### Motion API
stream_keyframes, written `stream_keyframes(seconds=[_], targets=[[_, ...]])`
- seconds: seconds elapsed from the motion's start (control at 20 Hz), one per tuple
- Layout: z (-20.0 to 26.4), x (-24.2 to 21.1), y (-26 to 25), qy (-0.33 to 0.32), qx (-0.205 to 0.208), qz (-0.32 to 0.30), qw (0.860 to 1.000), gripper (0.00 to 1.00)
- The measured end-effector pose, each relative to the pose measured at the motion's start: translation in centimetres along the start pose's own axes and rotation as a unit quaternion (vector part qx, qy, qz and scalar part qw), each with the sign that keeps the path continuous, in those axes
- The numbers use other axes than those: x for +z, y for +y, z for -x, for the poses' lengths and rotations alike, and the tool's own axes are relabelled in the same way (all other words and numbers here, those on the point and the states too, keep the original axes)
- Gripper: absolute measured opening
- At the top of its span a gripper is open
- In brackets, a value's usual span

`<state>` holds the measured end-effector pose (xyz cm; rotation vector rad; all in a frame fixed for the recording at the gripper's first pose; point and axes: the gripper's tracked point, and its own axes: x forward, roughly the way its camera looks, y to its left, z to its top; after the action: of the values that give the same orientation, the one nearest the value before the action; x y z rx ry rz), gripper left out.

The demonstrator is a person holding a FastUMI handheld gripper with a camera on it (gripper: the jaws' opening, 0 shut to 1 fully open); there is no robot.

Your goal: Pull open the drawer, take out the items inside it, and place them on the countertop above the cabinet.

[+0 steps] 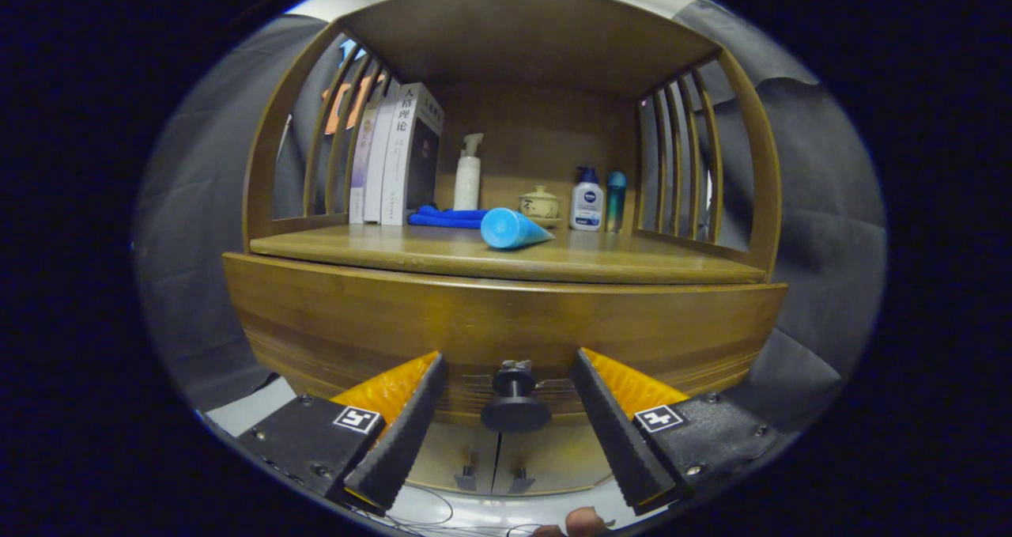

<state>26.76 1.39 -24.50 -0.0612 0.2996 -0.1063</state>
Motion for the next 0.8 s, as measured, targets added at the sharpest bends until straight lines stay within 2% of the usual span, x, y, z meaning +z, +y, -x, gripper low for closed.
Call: stream_keyframes(seconds=[0.35,0.45,0.6,0.8], targets=[[-1.6,-0.2,0.1,0.014,-0.008,0.012,1.000,1.00],[-1.3,-0.7,0.3,0.035,0.002,0.022,0.999,1.00],[1.1,1.4,0.7,0.019,0.021,0.017,0.999,1.00],[6.9,6.1,0.6,-0.025,0.043,0.026,0.998,1.00]])
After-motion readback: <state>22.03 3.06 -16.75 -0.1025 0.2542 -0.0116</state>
